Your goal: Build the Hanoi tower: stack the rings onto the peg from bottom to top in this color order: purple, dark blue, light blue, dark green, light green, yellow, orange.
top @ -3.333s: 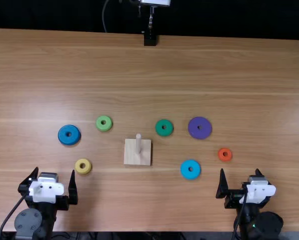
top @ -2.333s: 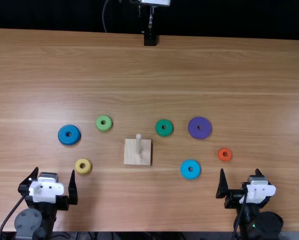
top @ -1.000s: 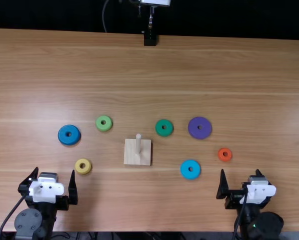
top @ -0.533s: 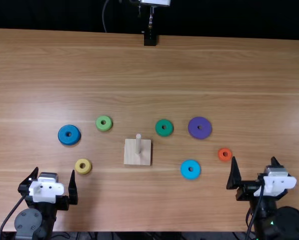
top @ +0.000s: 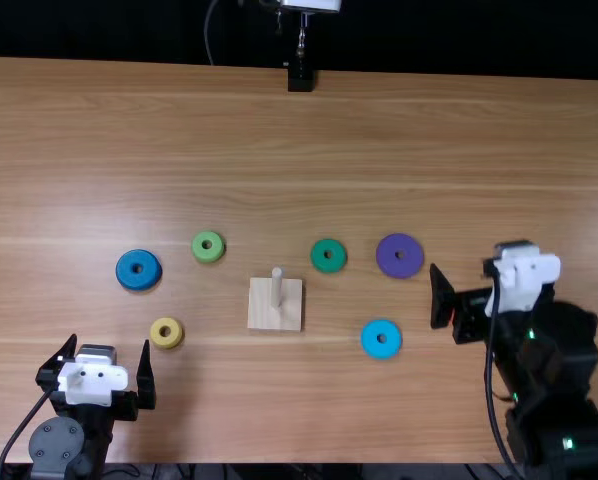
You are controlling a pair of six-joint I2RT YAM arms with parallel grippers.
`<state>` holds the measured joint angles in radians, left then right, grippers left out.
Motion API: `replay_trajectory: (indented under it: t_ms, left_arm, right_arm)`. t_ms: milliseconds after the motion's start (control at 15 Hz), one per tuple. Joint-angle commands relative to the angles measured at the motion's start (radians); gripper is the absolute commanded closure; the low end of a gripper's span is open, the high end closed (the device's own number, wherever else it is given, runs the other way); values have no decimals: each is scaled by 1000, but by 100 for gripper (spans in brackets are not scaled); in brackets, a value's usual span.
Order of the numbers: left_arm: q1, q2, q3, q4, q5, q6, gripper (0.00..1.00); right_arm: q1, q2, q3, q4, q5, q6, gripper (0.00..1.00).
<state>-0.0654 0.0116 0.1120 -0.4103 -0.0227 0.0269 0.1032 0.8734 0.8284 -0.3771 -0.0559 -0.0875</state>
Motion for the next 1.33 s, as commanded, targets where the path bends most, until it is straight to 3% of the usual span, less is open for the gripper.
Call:
replay_trajectory:
  t_ms: [0, 133, 333, 533, 667, 867, 1067, 1267]
  left_arm:
    - [-4, -12, -112, -81, -1, 14, 0]
    - [-4, -12, -112, -81, -1, 14, 0]
    - [-4, -12, -112, -81, -1, 14, 0]
    - [-4, -12, -112, -81, -1, 14, 0]
    - [-4, -12, -112, -81, -1, 14, 0]
    - [-4, -12, -112, -81, -1, 14, 0]
    - [-4, -12, -112, -81, -1, 14, 0]
    - [-4, -12, -112, -81, -1, 14, 0]
  right_arm:
    - [15, 127, 94, -11, -5, 5, 0]
    - [18, 262, 167, -38, -5, 7, 0]
    - [18, 437, 270, -200, -5, 16, 0]
    - [26, 558, 321, -222, -5, 102, 0]
    - [69, 658, 348, -220, -1, 106, 0]
    - [70, 762, 394, -219, 1, 108, 0]
    - [64, 883, 422, -220, 15, 108, 0]
    - [64, 903, 422, -215, 17, 110, 0]
